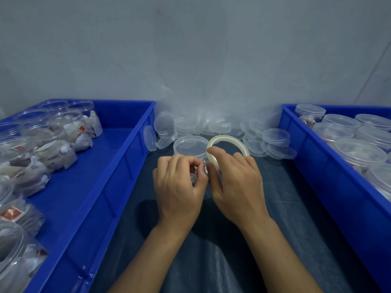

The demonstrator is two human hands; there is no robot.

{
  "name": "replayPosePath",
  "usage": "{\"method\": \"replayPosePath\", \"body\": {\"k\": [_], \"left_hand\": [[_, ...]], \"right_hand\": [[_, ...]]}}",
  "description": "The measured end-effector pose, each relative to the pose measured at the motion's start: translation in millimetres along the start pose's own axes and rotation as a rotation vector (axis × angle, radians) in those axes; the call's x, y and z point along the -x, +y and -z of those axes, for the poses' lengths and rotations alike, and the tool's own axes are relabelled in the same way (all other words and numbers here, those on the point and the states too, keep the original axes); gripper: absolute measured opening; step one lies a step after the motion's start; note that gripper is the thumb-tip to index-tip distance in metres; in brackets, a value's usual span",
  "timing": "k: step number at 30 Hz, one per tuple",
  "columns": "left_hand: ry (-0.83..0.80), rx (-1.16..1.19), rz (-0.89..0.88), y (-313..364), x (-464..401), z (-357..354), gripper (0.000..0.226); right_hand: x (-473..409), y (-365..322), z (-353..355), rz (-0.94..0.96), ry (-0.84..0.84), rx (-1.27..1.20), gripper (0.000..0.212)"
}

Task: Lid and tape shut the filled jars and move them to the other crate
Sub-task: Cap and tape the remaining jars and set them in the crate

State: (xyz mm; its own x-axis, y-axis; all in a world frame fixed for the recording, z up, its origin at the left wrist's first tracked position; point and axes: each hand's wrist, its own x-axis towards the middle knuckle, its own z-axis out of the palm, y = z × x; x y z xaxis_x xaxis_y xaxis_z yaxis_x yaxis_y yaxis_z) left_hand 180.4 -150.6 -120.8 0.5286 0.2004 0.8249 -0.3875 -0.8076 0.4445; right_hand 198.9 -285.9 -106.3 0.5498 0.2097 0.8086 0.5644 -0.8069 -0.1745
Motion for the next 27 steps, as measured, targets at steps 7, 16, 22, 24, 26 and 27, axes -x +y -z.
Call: {"method": "replayPosePath", "body": {"k": [7, 16, 22, 24, 26, 27], "left_hand": [[0.009, 0.022, 0.155, 4.2, 2.2, -2.1, 0.010], [0.011, 0.177, 0.241, 4.5, 0.5, -3.8, 0.008], [0.004, 0.204, 0.194, 0.6, -0.5, -6.8, 0.006], [0.001, 0.207, 0.196, -0.2, -1.4, -7.9, 0.008], [0.000, 0.198, 0.198, -0.6, -1.5, -8.3, 0.011], [0.002, 0.193, 0.197, -0.8, -1.4, -8.5, 0.011]], "right_hand": [[-5.1, -16.3, -0.4, -0.044, 0.041, 0.139, 0.035], [-10.7, -26.4, 12.6, -0.121, -0.125, 0.120, 0.057], [-13.1, -25.6, 14.9, -0.090, -0.021, 0.200, 0.049], [-12.3, -24.1, 13.5, -0.079, -0.011, 0.205, 0.043], [-11.5, -22.0, 12.3, -0.081, -0.009, 0.198, 0.037], [-11.3, -21.3, 11.9, -0.087, -0.008, 0.193, 0.036]]}}
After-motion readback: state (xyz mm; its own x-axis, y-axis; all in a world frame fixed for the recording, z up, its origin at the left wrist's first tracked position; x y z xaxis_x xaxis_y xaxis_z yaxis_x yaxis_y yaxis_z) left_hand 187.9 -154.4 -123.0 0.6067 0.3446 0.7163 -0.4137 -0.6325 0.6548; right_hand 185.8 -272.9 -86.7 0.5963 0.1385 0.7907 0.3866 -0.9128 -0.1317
